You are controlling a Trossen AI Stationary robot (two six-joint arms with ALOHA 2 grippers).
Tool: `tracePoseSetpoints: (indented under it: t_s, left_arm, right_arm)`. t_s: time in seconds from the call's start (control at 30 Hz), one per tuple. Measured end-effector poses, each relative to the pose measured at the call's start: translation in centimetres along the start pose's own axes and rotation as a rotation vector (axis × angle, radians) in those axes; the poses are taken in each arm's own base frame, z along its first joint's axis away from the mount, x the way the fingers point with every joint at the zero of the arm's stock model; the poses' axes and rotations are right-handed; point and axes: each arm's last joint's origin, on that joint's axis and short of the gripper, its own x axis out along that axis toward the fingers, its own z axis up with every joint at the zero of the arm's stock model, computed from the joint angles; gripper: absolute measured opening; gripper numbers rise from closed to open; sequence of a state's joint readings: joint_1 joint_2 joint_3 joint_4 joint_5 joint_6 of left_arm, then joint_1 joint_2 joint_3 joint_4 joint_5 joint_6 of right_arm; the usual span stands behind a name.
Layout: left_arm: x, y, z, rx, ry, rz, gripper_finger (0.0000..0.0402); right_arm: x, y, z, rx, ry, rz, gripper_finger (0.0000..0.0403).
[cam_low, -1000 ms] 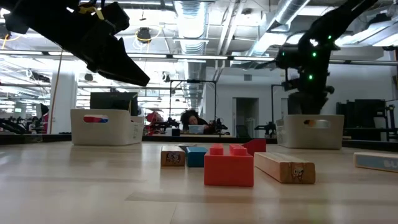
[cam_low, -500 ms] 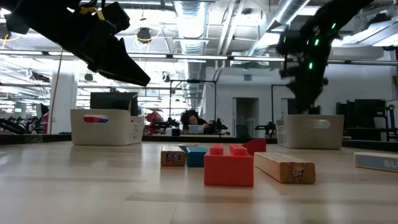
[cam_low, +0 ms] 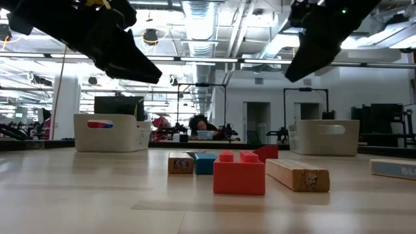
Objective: Sort blocks by size
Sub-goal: Put the large red block into the white bin
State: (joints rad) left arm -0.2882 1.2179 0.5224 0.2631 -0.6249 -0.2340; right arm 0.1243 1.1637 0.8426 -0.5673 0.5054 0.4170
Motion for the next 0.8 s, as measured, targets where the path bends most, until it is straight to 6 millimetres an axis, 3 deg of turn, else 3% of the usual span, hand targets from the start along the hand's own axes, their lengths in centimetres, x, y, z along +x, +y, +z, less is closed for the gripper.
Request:
tracePoseSetpoints:
  t_s: [0.13, 0.3, 0.5, 0.8]
  left_arm:
    - [0.0, 0.0, 0.0, -0.024, 0.000, 0.000, 0.0224]
    - [0.0, 0.0, 0.0, -0.032, 0.001, 0.000, 0.0224]
    - [0.0, 0.0, -0.2, -0.020, 0.017, 0.004, 0.0224]
    - [0.0, 0.1, -0.6, -0.028, 0.049, 0.011, 0.0224]
  right_arm:
    - [1.8, 3.9, -1.0, 0.007, -0.013, 0.034, 0.0259]
    - [5.0, 7.3, -2.2, 0.023, -0.030, 0.056, 0.0259]
    - [8.1, 9.1, -3.4, 0.029, -0.029, 0.044, 0.0260]
    - [10.7, 11.1, -5.0, 0.080, -0.062, 0.050, 0.0260]
